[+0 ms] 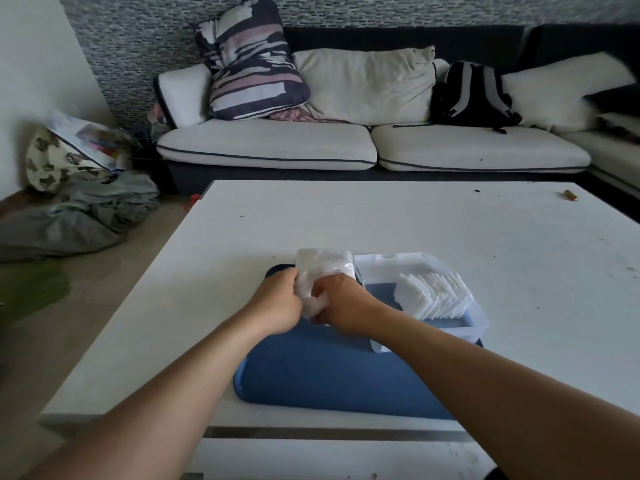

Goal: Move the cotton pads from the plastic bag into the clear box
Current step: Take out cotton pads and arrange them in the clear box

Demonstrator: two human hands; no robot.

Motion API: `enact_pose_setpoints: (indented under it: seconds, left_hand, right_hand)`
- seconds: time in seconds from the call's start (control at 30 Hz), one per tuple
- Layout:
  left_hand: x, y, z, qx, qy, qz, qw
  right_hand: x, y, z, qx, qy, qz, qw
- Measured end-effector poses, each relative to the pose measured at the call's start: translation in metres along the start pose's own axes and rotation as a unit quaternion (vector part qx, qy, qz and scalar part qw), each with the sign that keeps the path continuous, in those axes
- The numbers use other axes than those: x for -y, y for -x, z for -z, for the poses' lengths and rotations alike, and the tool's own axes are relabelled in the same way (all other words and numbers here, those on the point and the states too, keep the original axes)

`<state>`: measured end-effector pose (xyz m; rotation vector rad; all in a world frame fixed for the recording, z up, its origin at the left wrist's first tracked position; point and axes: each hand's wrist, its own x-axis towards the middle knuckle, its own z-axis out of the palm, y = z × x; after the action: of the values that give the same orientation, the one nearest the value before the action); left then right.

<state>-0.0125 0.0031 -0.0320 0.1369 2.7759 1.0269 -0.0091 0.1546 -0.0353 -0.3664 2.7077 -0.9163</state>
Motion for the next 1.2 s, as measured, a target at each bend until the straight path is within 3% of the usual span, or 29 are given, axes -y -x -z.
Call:
enact_pose_setpoints:
  seconds: [0.17, 0.33, 0.4, 0.47, 0.53, 0.6, 0.63, 0.7, 0.83, 0.93, 1.0, 1.1, 1.2]
  left_hand:
    - [0.015, -0.003, 0.005, 0.055, -0.039, -0.025, 0.997]
    - [0.01, -0.002, 0.009, 0.088, -0.069, -0.013, 0.994]
    - [-0.005, 0.005, 0.019, 0.036, -0.034, 0.021, 0.999]
    - [-0.027, 0.015, 0.027, -0.095, 0.096, 0.062, 0.989]
    - [-0.052, 0.024, 0.027, -0.142, 0.338, 0.088, 0.926]
    - [-0.076, 0.034, 0.016, -0.08, 0.532, 0.119, 0.834]
    - [-0.086, 0.038, 0.009, -0.051, 0.581, 0.127, 0.803]
    - [-0.098, 0.041, -0.005, -0.034, 0.613, 0.134, 0.778]
    - [-0.102, 0.033, -0.014, -0.12, 0.594, 0.147, 0.782]
    - [-0.101, 0.029, -0.025, -0.179, 0.456, 0.058, 0.87]
    - [-0.099, 0.028, -0.031, -0.204, 0.388, -0.015, 0.899]
    - [-0.094, 0.027, -0.03, -0.22, 0.387, -0.034, 0.895]
    - [-0.093, 0.028, -0.029, -0.207, 0.405, 0.015, 0.89]
  right_hand:
    - [0.011, 0.03, 0.028, 0.099, -0.128, 0.004, 0.987]
    - [0.003, 0.052, 0.055, 0.094, -0.387, -0.009, 0.917]
    - [-0.005, 0.053, 0.061, 0.06, -0.437, -0.026, 0.897]
    - [-0.009, 0.053, 0.063, 0.031, -0.473, -0.049, 0.879]
    - [-0.007, 0.054, 0.063, 0.011, -0.524, -0.059, 0.85]
    - [-0.001, 0.054, 0.06, 0.006, -0.582, -0.051, 0.812]
    - [0.004, 0.054, 0.057, 0.007, -0.6, -0.043, 0.798]
    - [0.012, 0.053, 0.05, -0.002, -0.6, -0.037, 0.799]
    - [0.023, 0.048, 0.045, -0.108, -0.522, -0.078, 0.842]
    - [0.022, 0.041, 0.037, -0.186, -0.437, -0.057, 0.878]
    - [0.022, 0.04, 0.032, -0.228, -0.382, -0.036, 0.895]
    - [0.02, 0.039, 0.039, -0.297, -0.297, -0.021, 0.907]
    - [0.021, 0.038, 0.041, -0.269, -0.308, -0.009, 0.912]
